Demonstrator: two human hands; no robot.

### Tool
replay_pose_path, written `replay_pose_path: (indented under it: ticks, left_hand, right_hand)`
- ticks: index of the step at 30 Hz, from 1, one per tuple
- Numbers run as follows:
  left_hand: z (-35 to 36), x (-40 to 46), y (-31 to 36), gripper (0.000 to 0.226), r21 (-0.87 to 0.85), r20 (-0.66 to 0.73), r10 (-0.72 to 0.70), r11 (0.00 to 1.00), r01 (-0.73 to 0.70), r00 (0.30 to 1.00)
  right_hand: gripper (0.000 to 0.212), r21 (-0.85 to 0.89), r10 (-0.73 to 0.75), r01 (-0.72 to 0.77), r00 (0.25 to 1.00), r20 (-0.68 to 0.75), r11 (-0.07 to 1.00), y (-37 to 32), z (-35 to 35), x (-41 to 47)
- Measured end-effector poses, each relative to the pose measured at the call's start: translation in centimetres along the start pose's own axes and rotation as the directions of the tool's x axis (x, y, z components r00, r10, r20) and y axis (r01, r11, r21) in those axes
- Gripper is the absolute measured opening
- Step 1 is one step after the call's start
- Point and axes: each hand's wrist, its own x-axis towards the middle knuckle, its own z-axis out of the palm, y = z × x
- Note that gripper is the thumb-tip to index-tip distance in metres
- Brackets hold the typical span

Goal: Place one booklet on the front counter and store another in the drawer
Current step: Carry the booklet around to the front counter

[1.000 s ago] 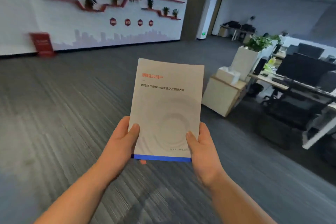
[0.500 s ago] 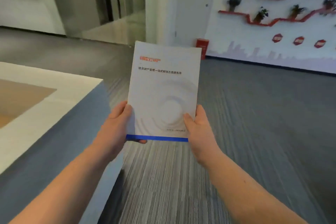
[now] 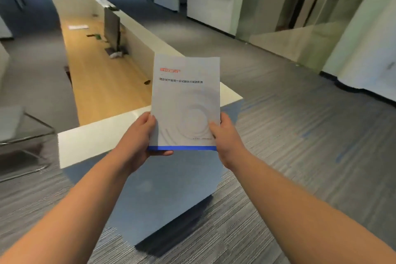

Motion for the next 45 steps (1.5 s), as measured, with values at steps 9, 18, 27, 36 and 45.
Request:
replay_pose_path:
  ticks: [9, 18, 27, 36, 45]
  left_hand:
    - [-3.7, 2.9, -2.8, 0.030, -0.070, -0.297, -0.114, 0.993, 0.097, 0.948]
    - [-1.0, 6.4, -6.9, 0.038, -0.182, -0.534, -0.312, 0.950, 0.253, 0.786]
    - [2.0, 7.2, -6.6, 0.030, -0.122, -0.633, -0.317, 0.942, 0.313, 0.706]
    - [-2.0, 8.9, -1.9, 0.018, 0.352, -0.702, 0.118, 0.915, 0.198, 0.702]
    - [-3.5, 10.8, -4.7, 0.036, 0.565, -0.643, 0.192, 0.773, 0.289, 0.742]
  right_hand:
    - [0.024, -0.158, 0.120, -0.083, 0.962, 0.246, 0.984, 2.7, 5.5, 7.4]
    - [0.022, -0.290, 0.270, -0.176, 0.907, 0.324, 0.941, 5.1, 4.3, 12.5]
    - [0.048, -0.310, 0.366, -0.250, 0.834, 0.412, 0.917, 3.8, 1.8, 15.8]
    - [0.026, -0.314, -0.037, 0.255, 0.825, 0.563, 0.914, -0.7, 5.2, 18.7]
    - [0.035, -0.527, 0.032, 0.342, 0.817, 0.576, 0.778, 2.3, 6.6, 19.8]
